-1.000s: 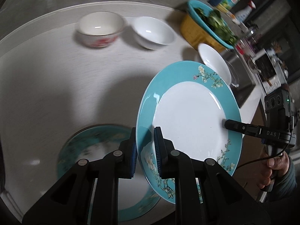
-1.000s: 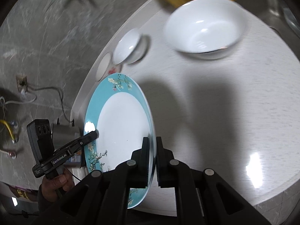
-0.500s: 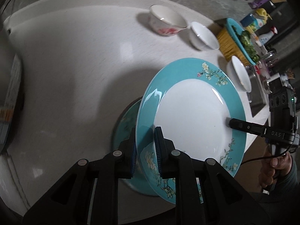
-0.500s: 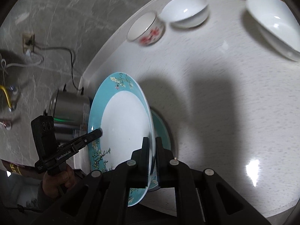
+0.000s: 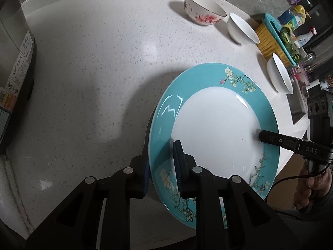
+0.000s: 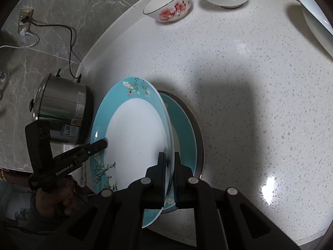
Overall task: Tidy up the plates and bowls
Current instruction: 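Carry the teal floral plate with both grippers over the plate stack, then lower the plate onto the stack and open both grippers, then move both grippers to the large white bowl beside the green basket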
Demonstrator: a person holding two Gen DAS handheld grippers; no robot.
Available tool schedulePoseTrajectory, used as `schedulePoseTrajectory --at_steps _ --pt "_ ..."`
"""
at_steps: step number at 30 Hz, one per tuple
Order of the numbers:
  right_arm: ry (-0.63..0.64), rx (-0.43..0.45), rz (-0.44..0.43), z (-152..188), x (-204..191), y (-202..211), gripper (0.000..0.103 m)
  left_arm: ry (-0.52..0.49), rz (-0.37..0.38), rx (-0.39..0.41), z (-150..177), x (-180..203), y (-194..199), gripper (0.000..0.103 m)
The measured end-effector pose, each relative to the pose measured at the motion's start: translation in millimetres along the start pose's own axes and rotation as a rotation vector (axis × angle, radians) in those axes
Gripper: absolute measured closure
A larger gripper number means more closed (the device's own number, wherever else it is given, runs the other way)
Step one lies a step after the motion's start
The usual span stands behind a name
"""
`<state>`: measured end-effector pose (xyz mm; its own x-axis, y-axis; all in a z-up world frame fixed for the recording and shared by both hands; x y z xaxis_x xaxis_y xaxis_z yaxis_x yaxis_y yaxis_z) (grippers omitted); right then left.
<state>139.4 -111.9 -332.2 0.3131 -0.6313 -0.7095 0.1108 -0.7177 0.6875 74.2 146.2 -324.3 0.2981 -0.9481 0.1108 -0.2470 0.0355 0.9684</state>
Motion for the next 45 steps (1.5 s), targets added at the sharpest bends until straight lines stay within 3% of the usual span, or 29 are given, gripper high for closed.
schedulePoseTrajectory --at_steps 11,18,22,30,36,37,38,39,41,43,45 --pt "0.093 0.005 0.127 3 -3 -11 0.091 -0.022 -0.024 0.002 -1 13 -18 0.083" --pt "0.224 0.008 0.252 7 -12 -18 0.085 -0.053 -0.054 0.021 -2 19 -17 0.081" --pt "0.333 0.005 0.349 8 -20 -22 0.081 -0.089 -0.106 0.038 -1 22 -18 0.08" --pt "0.466 -0.023 0.496 12 -22 -31 0.074 -0.108 -0.103 0.053 -2 26 -19 0.078" --pt "0.48 -0.013 0.496 14 -22 -34 0.068 -0.082 -0.095 0.059 -2 23 -19 0.076" --pt "0.479 -0.017 0.49 14 -22 -35 0.063 -0.069 -0.091 0.056 -4 21 -19 0.074" --pt "0.476 -0.018 0.479 15 -23 -34 0.052 -0.043 -0.083 0.059 -5 18 -18 0.066" --pt "0.474 -0.012 0.463 15 -24 -33 0.045 -0.02 -0.082 0.072 -6 14 -14 0.049" --pt "0.472 0.025 0.435 12 -27 -22 0.026 0.029 -0.085 0.13 -13 7 -1 0.04" --pt "0.455 0.065 0.421 9 -27 -8 0.022 0.065 -0.091 0.214 -25 3 17 0.036" --pt "0.393 0.116 0.379 3 -17 14 0.02 0.089 -0.064 0.277 -38 7 34 0.015"
Point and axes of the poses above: each gripper's, at about its wrist camera, not at the fingertips, and y roughly against the way its jaws point, x to its right, z to its underside, the point moved 6 cm from there along -y, roughly the way its jaws point, and after that the axes turned 11 degrees about -z, right-handed, at the moved point
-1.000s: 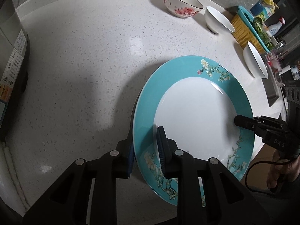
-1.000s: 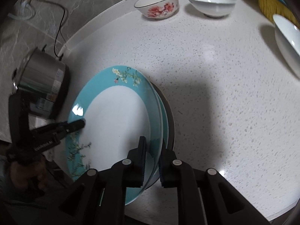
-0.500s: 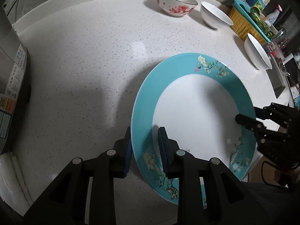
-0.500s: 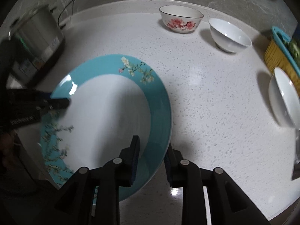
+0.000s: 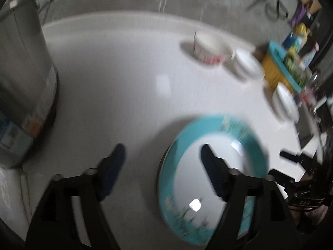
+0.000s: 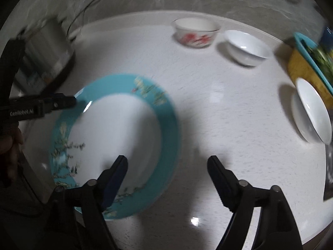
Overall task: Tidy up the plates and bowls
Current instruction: 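Move both grippers to the large white bowl beside the green basket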
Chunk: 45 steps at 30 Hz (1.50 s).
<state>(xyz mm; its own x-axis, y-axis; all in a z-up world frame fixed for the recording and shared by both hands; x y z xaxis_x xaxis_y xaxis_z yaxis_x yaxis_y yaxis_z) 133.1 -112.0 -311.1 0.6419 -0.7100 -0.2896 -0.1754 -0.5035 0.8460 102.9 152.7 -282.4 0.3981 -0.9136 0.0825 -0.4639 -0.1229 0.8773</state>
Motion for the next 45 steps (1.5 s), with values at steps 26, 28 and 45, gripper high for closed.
schedulePoseTrajectory --at_steps 26,28,45 --pt "-0.551 0.44 0.083 22 254 218 0.014 -0.304 0.273 -0.06 -90 346 -15 0.001" --pt "-0.55 0.432 0.09 17 260 217 0.016 -0.307 0.253 -0.064 -97 357 -30 0.002" --pt "-0.541 0.214 -0.116 -43 370 122 0.049 -0.311 0.044 -0.17 -109 446 -159 0.011"
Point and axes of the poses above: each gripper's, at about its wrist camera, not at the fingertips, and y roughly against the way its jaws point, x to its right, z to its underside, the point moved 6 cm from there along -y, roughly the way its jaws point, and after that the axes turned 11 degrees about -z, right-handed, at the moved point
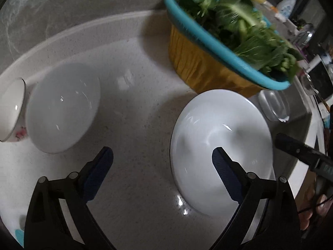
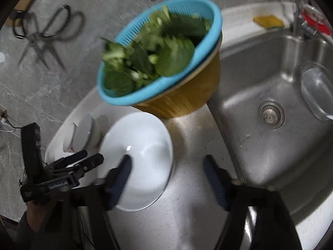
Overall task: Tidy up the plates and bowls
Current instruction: 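Close both grippers on the large white bowl's rim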
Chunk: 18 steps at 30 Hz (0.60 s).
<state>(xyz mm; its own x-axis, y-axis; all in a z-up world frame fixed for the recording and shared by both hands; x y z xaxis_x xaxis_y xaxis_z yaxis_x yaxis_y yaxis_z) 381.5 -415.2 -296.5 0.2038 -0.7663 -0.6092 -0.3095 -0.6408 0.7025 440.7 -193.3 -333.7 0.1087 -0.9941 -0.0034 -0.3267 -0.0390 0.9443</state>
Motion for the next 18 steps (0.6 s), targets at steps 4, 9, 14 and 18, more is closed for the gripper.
schedulePoseTrajectory --at_steps 4,9,14,18 --pt "0.005 -0.065 -0.048 4 1 -20 0.055 0.018 -0.002 -0.045 1 10 -22 0.013" --pt "0.024 -0.075 -0.065 0 0 -32 0.055 0.027 -0.004 -0.062 1 18 -35 0.063" --pt "0.008 -0.091 -0.051 -1 8 -42 0.059 0.048 0.025 -0.104 9 14 -49 0.073" --pt "0.006 -0.128 -0.044 2 14 -51 0.087 0.048 0.044 -0.101 8 20 -54 0.084"
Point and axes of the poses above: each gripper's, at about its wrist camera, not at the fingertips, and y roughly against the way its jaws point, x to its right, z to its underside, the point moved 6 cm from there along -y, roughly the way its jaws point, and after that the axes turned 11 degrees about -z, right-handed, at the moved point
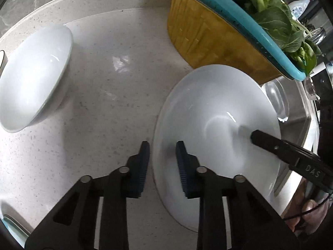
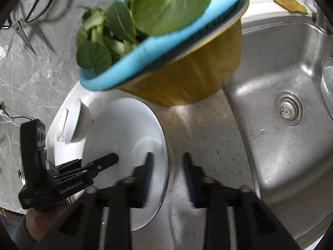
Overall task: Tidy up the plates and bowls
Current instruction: 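Close both grippers on the large white bowl's rim, then lift the large white bowl and set it down near the plate stack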
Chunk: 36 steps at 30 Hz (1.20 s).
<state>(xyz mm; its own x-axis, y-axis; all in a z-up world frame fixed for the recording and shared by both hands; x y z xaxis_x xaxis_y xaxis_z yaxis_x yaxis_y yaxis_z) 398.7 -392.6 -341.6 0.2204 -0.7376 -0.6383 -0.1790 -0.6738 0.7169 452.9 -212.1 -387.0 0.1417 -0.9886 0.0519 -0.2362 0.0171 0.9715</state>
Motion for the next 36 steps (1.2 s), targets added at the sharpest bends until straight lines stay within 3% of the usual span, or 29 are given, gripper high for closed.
schedulePoseTrajectory --at_steps 2,7,12,18,28,36 --pt "0.003 0.002 -0.007 0 -1 -1 0.089 -0.008 0.0 0.004 1 4 0 0.091" --pt "0.027 -0.01 0.013 -2 -5 -2 0.09 -0.017 -0.015 0.012 6 8 1 0.093" --pt "0.053 -0.029 0.034 8 -13 -1 0.092 -0.014 -0.036 0.055 23 0 31 0.094" --pt "0.134 -0.064 0.019 34 -50 8 0.092 0.032 -0.036 0.068 68 -20 65 0.094" --pt "0.237 -0.176 0.002 82 -99 -12 0.092 0.141 -0.058 0.027 164 -67 78 0.094" --pt "0.264 -0.232 0.025 109 -108 -32 0.092 0.163 -0.053 0.006 190 -78 63 0.093"
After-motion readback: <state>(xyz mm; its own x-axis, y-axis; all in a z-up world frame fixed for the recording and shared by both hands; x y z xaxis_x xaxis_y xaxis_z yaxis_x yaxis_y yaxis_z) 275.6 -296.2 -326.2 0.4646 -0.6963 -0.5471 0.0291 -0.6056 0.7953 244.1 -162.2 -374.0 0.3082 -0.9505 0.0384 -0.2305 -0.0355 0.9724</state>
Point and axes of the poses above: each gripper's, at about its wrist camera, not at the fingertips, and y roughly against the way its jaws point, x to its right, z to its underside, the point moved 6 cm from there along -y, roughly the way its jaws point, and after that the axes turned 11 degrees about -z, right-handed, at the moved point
